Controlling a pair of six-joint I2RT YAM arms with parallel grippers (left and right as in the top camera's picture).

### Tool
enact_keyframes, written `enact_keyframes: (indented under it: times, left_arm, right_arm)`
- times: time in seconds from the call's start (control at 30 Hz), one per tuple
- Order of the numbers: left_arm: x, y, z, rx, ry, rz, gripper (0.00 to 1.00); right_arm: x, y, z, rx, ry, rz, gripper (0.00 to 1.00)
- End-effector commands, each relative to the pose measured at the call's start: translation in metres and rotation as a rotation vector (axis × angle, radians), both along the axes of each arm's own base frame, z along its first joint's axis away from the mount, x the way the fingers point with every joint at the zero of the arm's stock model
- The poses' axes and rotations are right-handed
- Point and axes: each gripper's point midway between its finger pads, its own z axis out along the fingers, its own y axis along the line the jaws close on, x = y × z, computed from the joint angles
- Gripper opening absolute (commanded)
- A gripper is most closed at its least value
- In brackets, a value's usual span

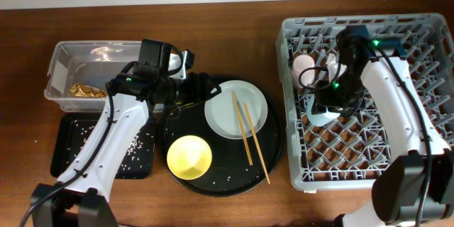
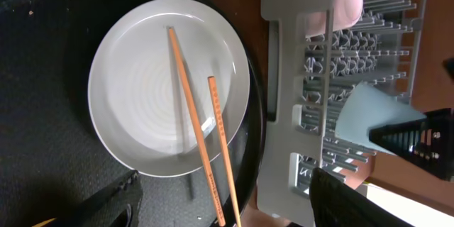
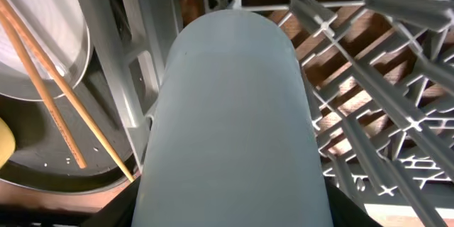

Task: Sort waste into correct bins and load items into the dishwasher rack
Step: 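Place the blue cup upside down in the dish rack with right gripper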

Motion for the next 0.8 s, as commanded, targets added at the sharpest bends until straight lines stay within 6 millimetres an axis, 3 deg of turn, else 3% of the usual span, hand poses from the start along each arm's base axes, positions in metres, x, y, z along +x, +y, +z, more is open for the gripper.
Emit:
enact_keyframes:
  times: [0.0,0.2,0.37,0.47,0.53,0.63,0.77]
  left_arm:
    - [-0.001,0.000,0.006,0.004,-0.025,-0.007,0.75]
    - [-0.001,0.000,0.006,0.004,-0.025,-0.007,0.75]
    - [-0.001,0.000,0.006,0.004,-0.025,-0.007,0.75]
    - [-0.001,0.000,0.006,0.004,-0.025,-0.007,0.75]
    - [-0.001,0.000,0.006,0.004,-0.025,-0.007,0.75]
    - [-0.001,0.000,0.006,0.004,-0.025,-0.007,0.75]
    - [0.004,0.010,0.006,0.005,-0.026,0.021,0.74]
  right_arm:
    - [-0.011,-0.002,0.001,-0.013,0.042,-0.010,0.47]
    - [-0.011,0.000,-0.002,-0.013,0.041,-0.006,0.47]
    - [-0.013,0.000,-0.023,-0.013,0.049,-0.006,0.47]
    - [-0.014,0.000,-0.024,-0.013,0.052,-0.006,0.80]
    - [-0.013,0.000,-0.023,-0.012,0.048,-0.006,0.86]
    - [-0.009,0.000,-0.014,-0.012,0.031,-0.005,0.87]
    - [-0.006,0.001,0.025,-0.006,0.000,0.010,0.87]
